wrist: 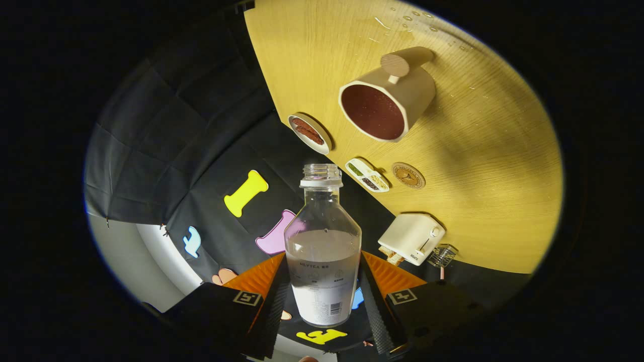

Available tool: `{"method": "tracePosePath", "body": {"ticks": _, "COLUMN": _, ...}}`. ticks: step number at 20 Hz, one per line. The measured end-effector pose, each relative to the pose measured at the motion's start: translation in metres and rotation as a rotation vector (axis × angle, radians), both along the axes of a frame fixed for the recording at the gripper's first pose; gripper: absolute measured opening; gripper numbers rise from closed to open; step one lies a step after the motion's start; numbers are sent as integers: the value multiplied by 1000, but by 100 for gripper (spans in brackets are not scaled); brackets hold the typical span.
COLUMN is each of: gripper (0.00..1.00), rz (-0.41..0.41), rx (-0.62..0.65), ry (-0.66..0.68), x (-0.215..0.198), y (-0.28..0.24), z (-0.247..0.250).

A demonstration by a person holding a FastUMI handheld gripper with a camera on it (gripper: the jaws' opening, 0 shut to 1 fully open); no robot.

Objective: Take the bottle from table, then pour the juice into the cup, finally place the bottle on the coaster

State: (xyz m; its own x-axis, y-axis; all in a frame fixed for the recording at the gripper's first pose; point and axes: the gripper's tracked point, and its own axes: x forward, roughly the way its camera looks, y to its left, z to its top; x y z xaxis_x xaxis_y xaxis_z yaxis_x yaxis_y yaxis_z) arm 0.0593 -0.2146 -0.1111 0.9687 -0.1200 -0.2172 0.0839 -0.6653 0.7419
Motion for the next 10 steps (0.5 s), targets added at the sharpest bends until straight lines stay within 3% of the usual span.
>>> {"method": "tracePosePath", "body": {"ticks": 2, "gripper": 76, "rz": 14, "rx": -56, "ry": -23, "x": 3, "y": 2, "z": 9}}
{"method": "tracePosePath", "body": {"ticks": 4, "gripper": 75, "rz": 44, "rx": -192, "ry": -33, "x": 3, "y": 3, "z": 20}}
{"method": "tracePosePath", "body": {"ticks": 10, "gripper": 75, "rz": 141, "rx": -809, "ry": -44, "x": -6, "y": 16, "z": 58}}
